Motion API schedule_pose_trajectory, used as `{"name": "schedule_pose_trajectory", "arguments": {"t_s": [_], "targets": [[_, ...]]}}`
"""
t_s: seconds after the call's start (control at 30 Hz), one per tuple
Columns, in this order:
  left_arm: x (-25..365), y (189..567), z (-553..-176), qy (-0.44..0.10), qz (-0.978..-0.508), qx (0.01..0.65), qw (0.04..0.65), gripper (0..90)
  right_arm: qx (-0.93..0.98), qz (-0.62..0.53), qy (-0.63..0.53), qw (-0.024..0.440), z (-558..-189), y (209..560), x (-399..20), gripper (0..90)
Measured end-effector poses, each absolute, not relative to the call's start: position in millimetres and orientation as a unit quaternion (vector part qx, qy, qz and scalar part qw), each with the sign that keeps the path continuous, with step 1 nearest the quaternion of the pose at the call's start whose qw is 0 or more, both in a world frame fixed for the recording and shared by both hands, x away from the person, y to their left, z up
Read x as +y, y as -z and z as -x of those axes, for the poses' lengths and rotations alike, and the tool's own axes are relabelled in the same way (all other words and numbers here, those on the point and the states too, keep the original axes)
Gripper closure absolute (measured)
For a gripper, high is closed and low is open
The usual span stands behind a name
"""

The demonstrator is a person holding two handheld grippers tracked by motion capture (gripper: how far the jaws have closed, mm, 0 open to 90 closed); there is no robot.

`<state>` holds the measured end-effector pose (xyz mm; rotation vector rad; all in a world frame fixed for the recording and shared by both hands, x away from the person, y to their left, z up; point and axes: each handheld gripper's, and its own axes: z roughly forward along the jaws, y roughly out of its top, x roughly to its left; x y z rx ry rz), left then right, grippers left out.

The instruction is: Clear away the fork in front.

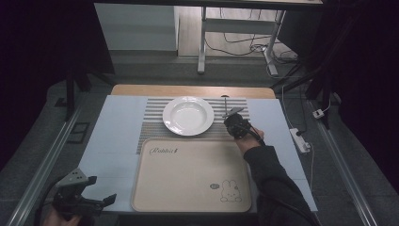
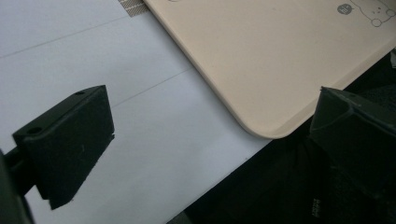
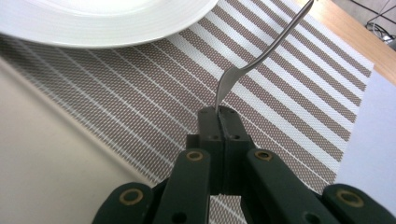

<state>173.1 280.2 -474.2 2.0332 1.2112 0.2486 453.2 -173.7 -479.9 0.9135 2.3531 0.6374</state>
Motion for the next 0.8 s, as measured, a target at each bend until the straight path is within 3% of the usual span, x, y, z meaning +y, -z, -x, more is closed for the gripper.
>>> {"name": "schedule_pose_trajectory", "arguments": {"t_s": [0.8], "targets": [[268,469,-188,-0.076,-0.806,0.42,0.41,0.0,0.884,-0.285,-0.308,0.208,-366,448,-214,89.8]]}}
